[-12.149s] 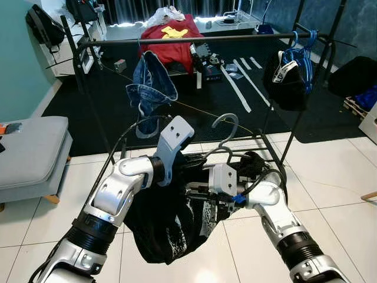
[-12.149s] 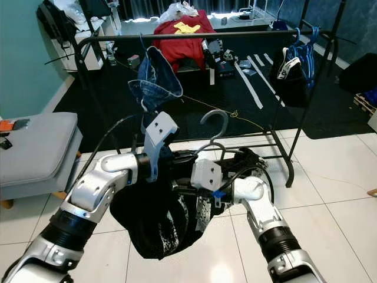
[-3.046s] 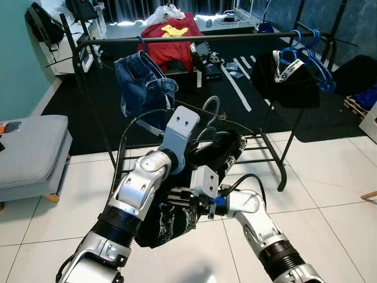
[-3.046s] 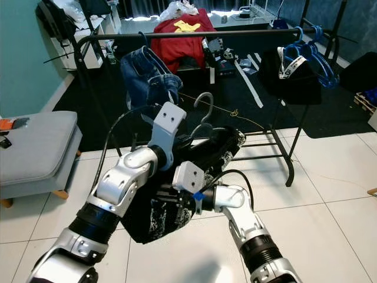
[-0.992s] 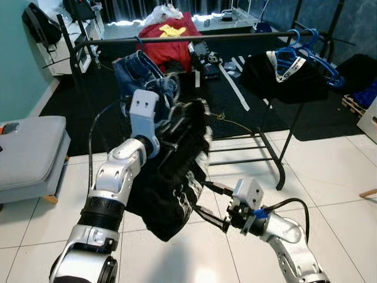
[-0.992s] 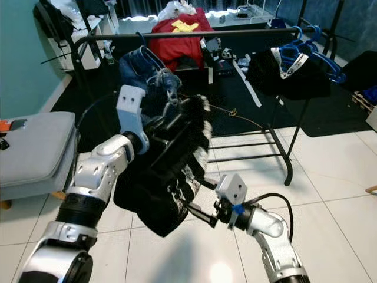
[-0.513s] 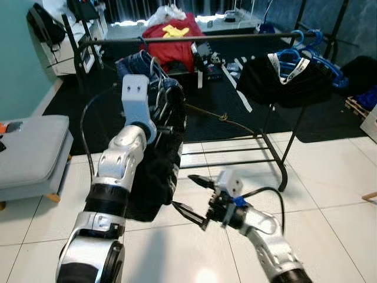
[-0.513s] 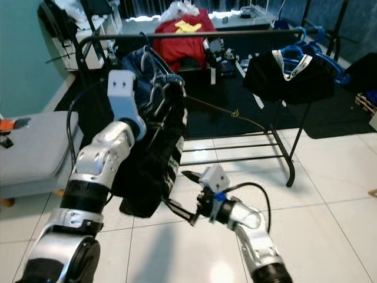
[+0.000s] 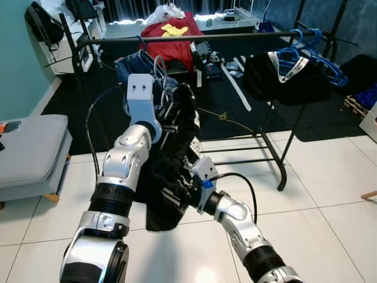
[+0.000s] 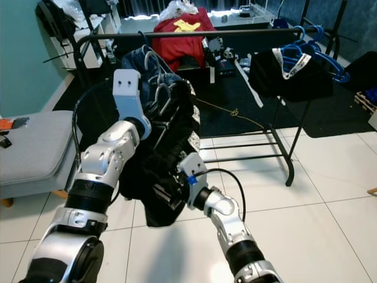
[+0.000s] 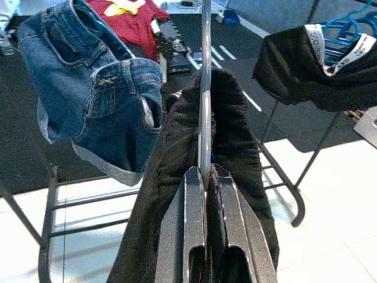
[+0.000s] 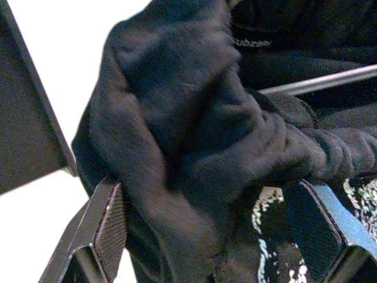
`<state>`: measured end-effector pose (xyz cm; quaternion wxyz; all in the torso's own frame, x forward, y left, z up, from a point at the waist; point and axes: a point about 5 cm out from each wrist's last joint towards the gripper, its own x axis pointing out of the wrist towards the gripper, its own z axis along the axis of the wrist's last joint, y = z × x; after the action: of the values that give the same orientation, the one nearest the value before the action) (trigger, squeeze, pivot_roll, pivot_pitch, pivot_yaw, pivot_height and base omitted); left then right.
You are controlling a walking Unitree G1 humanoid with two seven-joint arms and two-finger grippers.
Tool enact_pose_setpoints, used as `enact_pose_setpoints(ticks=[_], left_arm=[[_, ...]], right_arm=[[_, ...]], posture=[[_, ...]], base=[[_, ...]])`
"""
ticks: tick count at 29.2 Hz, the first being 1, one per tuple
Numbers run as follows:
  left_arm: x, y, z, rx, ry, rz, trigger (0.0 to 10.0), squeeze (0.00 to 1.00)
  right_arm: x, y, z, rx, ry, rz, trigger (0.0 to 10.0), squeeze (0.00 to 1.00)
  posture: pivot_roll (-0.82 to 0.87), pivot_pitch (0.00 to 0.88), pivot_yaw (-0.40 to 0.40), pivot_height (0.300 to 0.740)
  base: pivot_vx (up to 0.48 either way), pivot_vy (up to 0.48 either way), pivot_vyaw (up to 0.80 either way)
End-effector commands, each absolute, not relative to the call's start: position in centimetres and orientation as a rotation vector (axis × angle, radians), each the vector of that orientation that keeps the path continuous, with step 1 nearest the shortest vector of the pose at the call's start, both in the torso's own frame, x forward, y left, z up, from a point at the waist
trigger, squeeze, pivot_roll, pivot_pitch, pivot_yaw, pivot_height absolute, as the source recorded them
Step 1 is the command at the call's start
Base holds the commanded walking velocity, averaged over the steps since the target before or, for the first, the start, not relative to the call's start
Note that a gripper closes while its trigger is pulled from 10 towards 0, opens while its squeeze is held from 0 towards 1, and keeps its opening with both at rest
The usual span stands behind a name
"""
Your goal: Hang hanger
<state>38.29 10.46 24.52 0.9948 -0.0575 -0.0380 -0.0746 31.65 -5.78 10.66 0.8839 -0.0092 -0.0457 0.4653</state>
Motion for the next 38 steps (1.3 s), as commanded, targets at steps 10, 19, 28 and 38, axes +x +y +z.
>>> enact_pose_setpoints(ticks=[10, 19, 28, 38], left_arm=[[38.3, 10.1, 25.2, -0.124, -0.095, -0.147, 0.0, 0.00], [38.2, 10.0, 24.8, -0.120, -0.087, -0.150, 0.0, 0.00], [38.0, 10.0, 24.7, -0.117, -0.081, -0.152, 0.0, 0.00], [38.0, 9.8, 24.5, -0.116, -0.074, -0.159, 0.0, 0.00]], right_arm=[[30.8, -4.0, 10.8, -0.025, -0.129, 1.124, 10.0, 0.00], [30.7, -3.2, 10.4, -0.049, -0.123, 1.190, 0.0, 0.00], [30.8, -3.6, 10.4, -0.046, -0.130, 1.195, 0.0, 0.00], [31.0, -3.0, 11.4, -0.015, -0.176, 1.239, 0.0, 0.00]], posture=[[0.07, 0.076, 0.056, 0.740], [0.07, 0.081, 0.052, 0.740], [0.07, 0.083, 0.057, 0.740], [0.07, 0.083, 0.059, 0.740]], base=[[0.000, 0.000, 0.00], [0.000, 0.000, 0.00], [0.000, 0.000, 0.00], [0.000, 0.000, 0.00]])
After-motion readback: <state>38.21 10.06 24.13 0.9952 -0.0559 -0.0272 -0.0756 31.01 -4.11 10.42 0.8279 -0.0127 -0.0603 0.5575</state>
